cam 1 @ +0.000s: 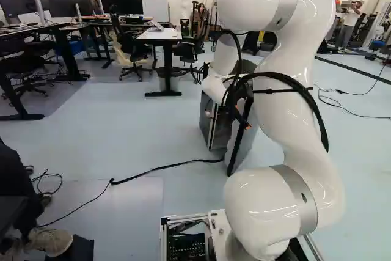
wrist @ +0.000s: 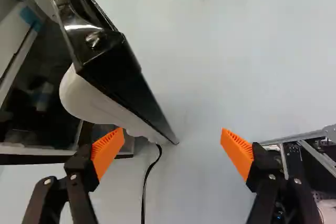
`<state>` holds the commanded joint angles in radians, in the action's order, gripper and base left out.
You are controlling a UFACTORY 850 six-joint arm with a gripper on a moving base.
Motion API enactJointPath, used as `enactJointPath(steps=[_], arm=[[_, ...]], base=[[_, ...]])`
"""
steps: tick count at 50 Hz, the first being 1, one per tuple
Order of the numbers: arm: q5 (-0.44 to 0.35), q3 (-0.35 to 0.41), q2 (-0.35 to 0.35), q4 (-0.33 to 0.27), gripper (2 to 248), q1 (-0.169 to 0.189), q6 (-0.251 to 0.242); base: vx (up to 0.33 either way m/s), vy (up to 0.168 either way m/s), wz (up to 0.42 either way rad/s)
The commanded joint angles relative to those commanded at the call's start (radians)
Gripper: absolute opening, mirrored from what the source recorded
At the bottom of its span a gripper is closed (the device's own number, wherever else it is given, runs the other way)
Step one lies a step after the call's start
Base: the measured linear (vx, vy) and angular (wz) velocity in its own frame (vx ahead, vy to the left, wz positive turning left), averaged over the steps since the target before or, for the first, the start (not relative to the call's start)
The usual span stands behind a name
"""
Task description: Open the fridge door
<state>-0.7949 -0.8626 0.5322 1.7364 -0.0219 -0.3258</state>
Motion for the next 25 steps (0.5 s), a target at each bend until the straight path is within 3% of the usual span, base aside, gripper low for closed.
enactJointPath(steps=[25], arm=[[-0.131,0.019,-0.011,0.010,247,0.051,0.000]], base=[[0.000,0.000,0.000]])
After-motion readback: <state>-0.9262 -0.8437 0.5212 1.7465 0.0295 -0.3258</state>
